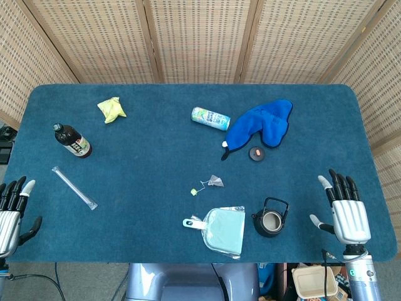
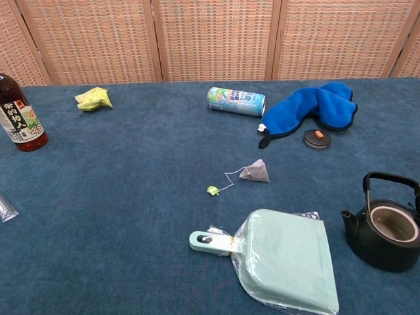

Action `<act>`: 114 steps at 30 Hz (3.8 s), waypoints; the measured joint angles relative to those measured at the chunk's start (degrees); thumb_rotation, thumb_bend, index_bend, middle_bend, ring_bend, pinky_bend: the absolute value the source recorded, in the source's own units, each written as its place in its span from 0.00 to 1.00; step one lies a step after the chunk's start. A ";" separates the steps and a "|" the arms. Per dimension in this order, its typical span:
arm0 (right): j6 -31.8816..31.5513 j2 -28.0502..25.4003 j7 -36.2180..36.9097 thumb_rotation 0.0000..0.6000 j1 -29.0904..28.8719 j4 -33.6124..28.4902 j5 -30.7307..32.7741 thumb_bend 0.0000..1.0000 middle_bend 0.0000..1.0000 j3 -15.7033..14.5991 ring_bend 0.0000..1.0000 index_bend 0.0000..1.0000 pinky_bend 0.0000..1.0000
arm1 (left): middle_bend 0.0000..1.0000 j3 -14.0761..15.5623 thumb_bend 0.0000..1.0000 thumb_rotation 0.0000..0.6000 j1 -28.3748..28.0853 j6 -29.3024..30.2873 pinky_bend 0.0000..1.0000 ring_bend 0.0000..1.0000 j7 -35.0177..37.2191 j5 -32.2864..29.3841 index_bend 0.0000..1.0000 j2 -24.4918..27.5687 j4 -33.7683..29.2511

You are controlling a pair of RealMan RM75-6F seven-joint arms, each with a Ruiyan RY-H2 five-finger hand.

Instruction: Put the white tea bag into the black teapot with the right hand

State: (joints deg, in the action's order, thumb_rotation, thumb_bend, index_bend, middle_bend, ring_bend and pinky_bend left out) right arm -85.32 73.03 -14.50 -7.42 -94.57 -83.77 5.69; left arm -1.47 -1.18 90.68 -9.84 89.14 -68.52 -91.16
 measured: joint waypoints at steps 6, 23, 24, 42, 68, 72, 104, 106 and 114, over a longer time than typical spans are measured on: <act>0.44 -0.16 -0.17 0.87 -0.04 -0.18 0.22 0.30 0.04 -0.11 0.00 0.05 0.07 | 0.00 0.19 0.38 1.00 0.00 -0.58 0.00 0.00 -0.71 -0.46 0.00 0.33 -0.58; 0.55 -0.78 0.28 0.89 -0.11 -1.11 -0.27 0.30 0.07 -0.15 0.00 0.05 0.07 | 0.00 0.31 0.38 1.00 0.14 -1.21 0.00 0.00 -1.24 -1.35 0.00 1.01 -1.25; 0.57 -0.80 0.30 0.89 -0.17 -1.17 -0.35 0.30 0.07 -0.12 0.00 0.05 0.07 | 0.00 0.30 0.38 1.00 0.13 -1.25 0.00 0.00 -1.28 -1.40 0.00 1.06 -1.29; 11.54 -4.21 4.22 0.98 -9.90 -7.26 -3.71 0.30 0.37 2.78 0.31 0.14 0.40 | 0.00 -0.37 0.38 1.00 -0.38 -1.30 0.00 0.00 -2.85 -1.61 0.00 2.25 -2.53; 38.98 3.94 3.85 1.00 -35.27 -3.63 8.14 0.34 0.88 10.02 0.92 0.44 0.95 | 0.00 -1.77 0.38 1.00 -1.71 -2.95 0.00 0.00 -4.72 -4.03 0.00 2.99 -3.04; 40.29 6.37 1.60 0.99 -37.72 -1.78 10.63 0.35 0.90 10.12 0.95 0.45 0.98 | 0.00 -1.91 0.38 1.00 -1.89 -3.06 0.00 0.00 -4.74 -4.25 0.00 2.97 -3.02; 34.97 21.79 -16.44 0.97 -44.30 11.69 19.35 0.46 0.95 4.31 0.99 0.50 1.00 | 0.00 -1.70 0.38 1.00 -2.47 -4.54 0.00 0.00 -3.25 -5.78 0.00 2.10 -1.29; 34.87 22.64 -17.32 0.97 -44.65 12.41 19.39 0.46 0.95 4.05 0.99 0.50 1.00 | 0.00 -1.63 0.38 1.00 -2.45 -4.59 0.00 0.00 -3.00 -5.83 0.00 2.01 -1.10; 34.85 25.25 -20.48 0.97 -46.05 15.05 20.15 0.46 0.95 3.50 0.99 0.50 1.00 | 0.00 -1.46 0.38 1.00 -2.32 -4.71 0.00 0.00 -2.01 -6.07 0.00 1.90 -0.49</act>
State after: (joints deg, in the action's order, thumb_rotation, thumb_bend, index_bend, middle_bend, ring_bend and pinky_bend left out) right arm -50.47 98.28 -34.98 -53.47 -79.52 -63.62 9.18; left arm -2.93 -3.49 85.97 -11.85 83.08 -66.62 -91.65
